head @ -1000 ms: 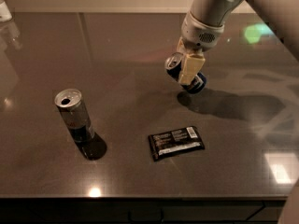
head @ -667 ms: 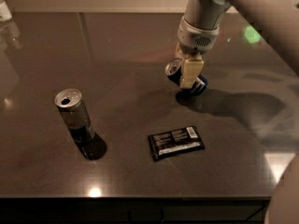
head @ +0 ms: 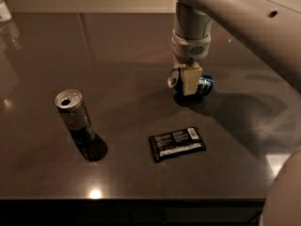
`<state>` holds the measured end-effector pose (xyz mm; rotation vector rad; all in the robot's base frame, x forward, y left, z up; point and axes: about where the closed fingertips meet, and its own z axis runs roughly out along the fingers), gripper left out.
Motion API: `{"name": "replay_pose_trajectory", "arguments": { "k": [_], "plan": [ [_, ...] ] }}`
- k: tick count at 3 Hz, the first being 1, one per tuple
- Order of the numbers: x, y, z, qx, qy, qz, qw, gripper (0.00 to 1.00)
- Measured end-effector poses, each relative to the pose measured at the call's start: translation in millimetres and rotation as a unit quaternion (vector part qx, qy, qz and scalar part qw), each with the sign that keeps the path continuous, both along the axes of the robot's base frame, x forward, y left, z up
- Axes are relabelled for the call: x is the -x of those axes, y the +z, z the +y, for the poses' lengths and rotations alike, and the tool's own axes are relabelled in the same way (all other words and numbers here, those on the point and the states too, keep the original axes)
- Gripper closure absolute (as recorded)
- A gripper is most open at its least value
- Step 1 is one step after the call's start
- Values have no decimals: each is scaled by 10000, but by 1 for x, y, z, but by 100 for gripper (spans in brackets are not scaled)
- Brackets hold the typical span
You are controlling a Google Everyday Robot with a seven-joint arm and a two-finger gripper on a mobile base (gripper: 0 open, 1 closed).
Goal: Knock pepsi can over
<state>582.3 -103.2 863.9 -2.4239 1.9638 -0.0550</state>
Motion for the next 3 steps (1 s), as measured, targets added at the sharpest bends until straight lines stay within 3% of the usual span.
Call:
{"name": "replay_pose_trajectory", "arguments": {
  "k": [1, 2, 3],
  "plan": [
    [1, -5, -3, 218, 96, -7, 9997, 13],
    [-2, -10, -3, 288, 154, -104, 9994, 0],
    [-6, -11, 0, 249, 159, -172, 9994, 0]
  ]
}}
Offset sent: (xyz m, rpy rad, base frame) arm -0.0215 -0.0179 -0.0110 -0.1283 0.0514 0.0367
